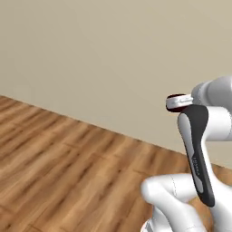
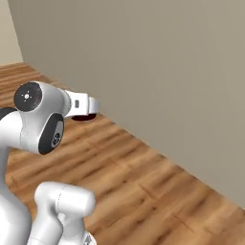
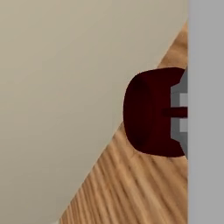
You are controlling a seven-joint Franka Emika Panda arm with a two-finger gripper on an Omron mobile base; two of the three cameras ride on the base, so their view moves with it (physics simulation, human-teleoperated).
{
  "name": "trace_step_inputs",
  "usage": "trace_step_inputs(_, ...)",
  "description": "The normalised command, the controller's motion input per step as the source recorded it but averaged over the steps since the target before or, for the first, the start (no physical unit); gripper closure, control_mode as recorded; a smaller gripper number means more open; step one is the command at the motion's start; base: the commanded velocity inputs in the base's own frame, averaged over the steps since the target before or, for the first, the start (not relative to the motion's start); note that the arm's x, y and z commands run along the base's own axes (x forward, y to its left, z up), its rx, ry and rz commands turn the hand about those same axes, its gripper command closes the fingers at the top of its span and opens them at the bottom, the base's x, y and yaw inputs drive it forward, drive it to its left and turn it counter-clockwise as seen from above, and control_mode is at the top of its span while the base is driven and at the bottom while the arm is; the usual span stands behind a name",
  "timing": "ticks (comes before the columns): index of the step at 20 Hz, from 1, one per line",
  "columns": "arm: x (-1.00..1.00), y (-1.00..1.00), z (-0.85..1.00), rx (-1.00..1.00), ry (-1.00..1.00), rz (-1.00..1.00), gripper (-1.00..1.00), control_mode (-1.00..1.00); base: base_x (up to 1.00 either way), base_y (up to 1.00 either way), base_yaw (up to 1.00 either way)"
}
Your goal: There is a tray on the dining counter. Grab the cup, mug, and pitcher and place them on the tray. The pitcher may be placed next to the tray if it cannot fit the tray.
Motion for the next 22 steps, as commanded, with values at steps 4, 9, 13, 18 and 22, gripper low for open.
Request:
trace_step_inputs(4,0.00,0.00,0.00,0.00,0.00,0.00,1.00,1.00,1.00,-0.60,0.66)
trace_step_inputs(9,0.00,0.00,0.00,0.00,0.00,0.00,1.00,1.00,1.00,-0.76,0.63)
trace_step_inputs(13,0.00,0.00,0.00,0.00,0.00,0.00,1.00,1.00,1.00,-0.67,0.61)
trace_step_inputs(18,0.00,0.00,0.00,0.00,0.00,0.00,1.00,1.00,1.00,-0.78,0.56)
trace_step_inputs(22,0.00,0.00,0.00,0.00,0.00,0.00,1.00,1.00,1.00,-0.87,0.51)
